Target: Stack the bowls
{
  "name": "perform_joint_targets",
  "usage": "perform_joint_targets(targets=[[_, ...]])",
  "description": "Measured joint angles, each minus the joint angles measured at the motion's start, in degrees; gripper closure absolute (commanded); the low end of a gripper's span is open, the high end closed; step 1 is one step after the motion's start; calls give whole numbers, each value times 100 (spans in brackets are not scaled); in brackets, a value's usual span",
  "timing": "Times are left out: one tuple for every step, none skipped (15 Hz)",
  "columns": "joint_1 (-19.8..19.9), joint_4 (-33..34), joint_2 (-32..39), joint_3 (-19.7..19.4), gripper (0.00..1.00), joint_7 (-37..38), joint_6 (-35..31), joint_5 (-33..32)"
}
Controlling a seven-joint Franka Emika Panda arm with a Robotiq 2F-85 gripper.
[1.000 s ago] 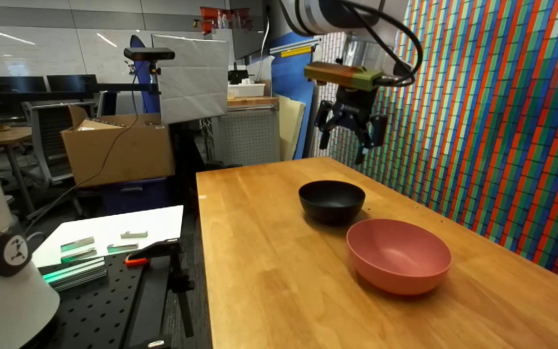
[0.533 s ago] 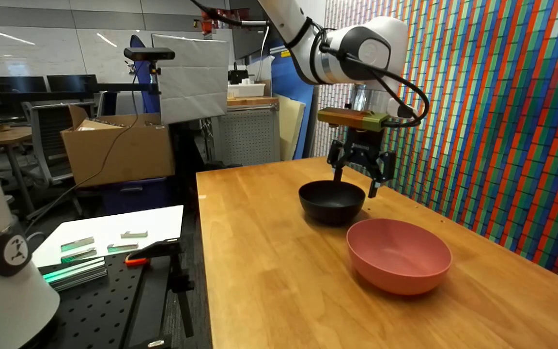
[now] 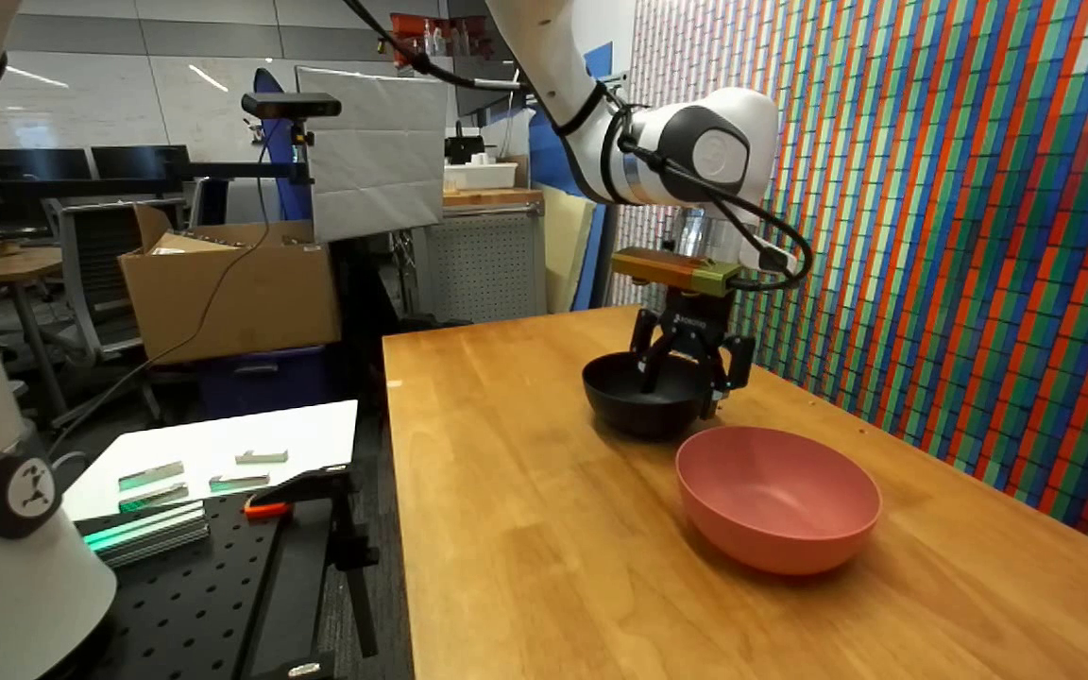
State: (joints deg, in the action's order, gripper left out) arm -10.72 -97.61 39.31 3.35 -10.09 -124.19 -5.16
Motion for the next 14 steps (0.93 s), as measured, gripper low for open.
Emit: perform_joint_targets(targets=[[1,9,34,0,50,14,-1,0],[1,21,60,0,58,28,-1,0],[2,38,83,0,65,38,-2,0],[4,56,98,0,74,45,-2,0],[8,74,105,0,81,53,-2,0],[14,92,107,0,87,61,-2,0],[22,114,106,0,93,72,-2,0],[31,132,107,0,94,80,-2,0],[42,148,107,-1,97,91,-2,0],[54,164,107,-1,97,105,-2,0],[69,183,109,-1,97,112,0,0],[82,204,107,0,94,112,3,1],[94,224,108,0,93,112,5,1],[105,240,109,-1,94,112,6,1]])
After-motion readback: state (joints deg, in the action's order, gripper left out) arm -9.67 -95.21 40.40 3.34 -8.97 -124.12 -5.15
